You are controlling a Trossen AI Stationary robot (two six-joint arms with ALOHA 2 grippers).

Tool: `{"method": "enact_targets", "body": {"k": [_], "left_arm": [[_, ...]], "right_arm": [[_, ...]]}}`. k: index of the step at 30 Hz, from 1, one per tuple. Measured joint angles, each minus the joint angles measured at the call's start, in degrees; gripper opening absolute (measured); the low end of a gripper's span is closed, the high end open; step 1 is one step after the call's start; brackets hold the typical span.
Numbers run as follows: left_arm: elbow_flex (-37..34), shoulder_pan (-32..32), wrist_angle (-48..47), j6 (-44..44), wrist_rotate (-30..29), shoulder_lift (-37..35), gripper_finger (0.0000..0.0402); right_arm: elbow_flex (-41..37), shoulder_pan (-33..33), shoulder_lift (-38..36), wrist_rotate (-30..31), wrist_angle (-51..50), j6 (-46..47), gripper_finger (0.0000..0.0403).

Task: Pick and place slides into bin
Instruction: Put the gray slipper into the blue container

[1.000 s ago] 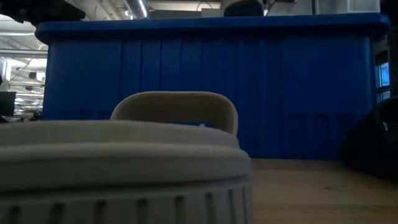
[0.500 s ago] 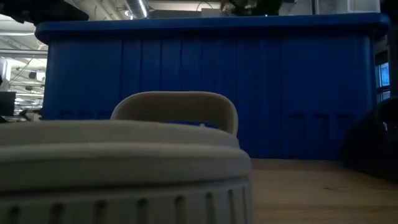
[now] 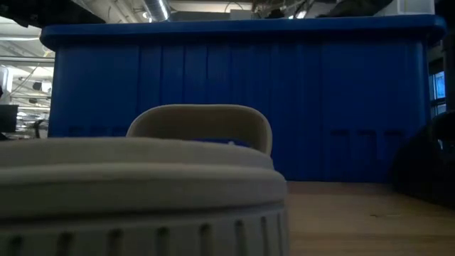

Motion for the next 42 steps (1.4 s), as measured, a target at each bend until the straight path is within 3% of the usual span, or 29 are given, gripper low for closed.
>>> {"method": "enact_targets", "body": {"k": [5,14,34,42], "left_arm": [[0.0,0.0,0.0,0.0,0.0,0.0,0.0227],[0.0,0.0,0.0,0.0,-1.4,0.0,0.0227],[0.0,0.0,0.0,-0.1,-1.4,0.0,0.0227],[0.0,0.0,0.0,0.0,-1.4,0.0,0.0227]], "right_arm": [[-3.1,-2.7,0.0,-3.2,6.0,-3.8,0.0018],[-3.5,-6.9,0.3,-7.3,6.6,-6.8,0.002],[-3.5,-7.8,0.3,-7.3,6.4,-6.6,0.0045],[-3.5,-7.8,0.3,-7.1,6.2,-6.6,0.011]]}}
